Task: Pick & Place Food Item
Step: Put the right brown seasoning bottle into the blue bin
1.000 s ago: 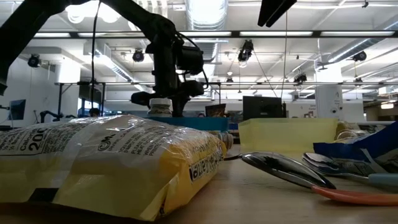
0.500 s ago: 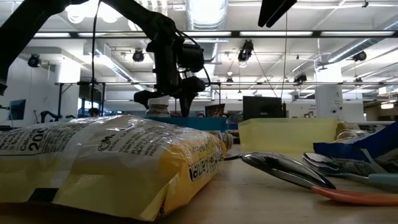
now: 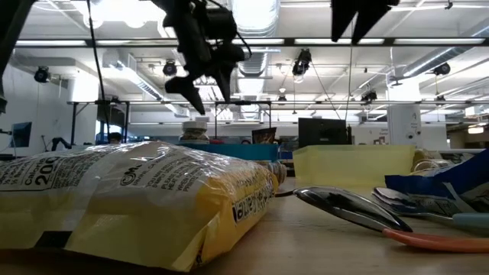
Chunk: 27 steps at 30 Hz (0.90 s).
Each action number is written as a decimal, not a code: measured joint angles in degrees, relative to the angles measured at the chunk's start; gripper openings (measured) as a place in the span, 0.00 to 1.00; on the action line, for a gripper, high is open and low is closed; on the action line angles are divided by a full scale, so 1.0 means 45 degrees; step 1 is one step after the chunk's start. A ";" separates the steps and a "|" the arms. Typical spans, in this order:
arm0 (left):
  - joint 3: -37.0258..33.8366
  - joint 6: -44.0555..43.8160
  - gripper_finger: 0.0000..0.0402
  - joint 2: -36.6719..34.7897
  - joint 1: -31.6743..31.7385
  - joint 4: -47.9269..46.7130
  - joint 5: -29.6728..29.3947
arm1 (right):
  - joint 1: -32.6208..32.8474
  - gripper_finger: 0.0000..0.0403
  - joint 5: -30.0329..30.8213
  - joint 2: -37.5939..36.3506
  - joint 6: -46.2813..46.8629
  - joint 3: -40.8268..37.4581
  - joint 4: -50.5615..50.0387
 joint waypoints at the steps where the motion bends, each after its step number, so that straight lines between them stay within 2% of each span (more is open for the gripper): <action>1: -0.0003 0.0201 0.85 -0.0177 -0.0058 -0.0014 0.0022 | 0.0102 0.93 -0.0310 0.0000 0.0189 -0.0046 -0.0186; 4: -0.0007 0.0993 0.85 -0.0611 -0.0167 -0.0008 0.0259 | 0.0276 0.93 -0.1219 0.0000 0.1872 -0.0205 -0.0759; 8: -0.0015 0.1538 0.85 -0.1173 -0.0206 -0.0052 0.0321 | 0.0335 0.93 -0.2698 -0.0050 0.5905 -0.0764 -0.0777; 15: -0.0251 0.2419 0.85 -0.2114 -0.0216 0.0039 0.0319 | 0.0845 0.93 -0.3707 -0.0117 1.1565 -0.2518 -0.0769; 20: -0.0697 0.2782 0.85 -0.2649 -0.0216 0.0141 0.0313 | 0.1197 0.93 -0.4120 -0.0185 1.5340 -0.3752 -0.0506; 23: -0.0858 0.2899 0.85 -0.2795 -0.0216 0.0188 0.0315 | 0.1373 0.93 -0.4023 -0.0170 1.7215 -0.4338 0.0477; 27: -0.0873 0.3344 0.85 -0.2855 -0.0216 0.0041 0.0437 | 0.1341 0.93 -0.3688 0.0201 1.8041 -0.4846 0.1460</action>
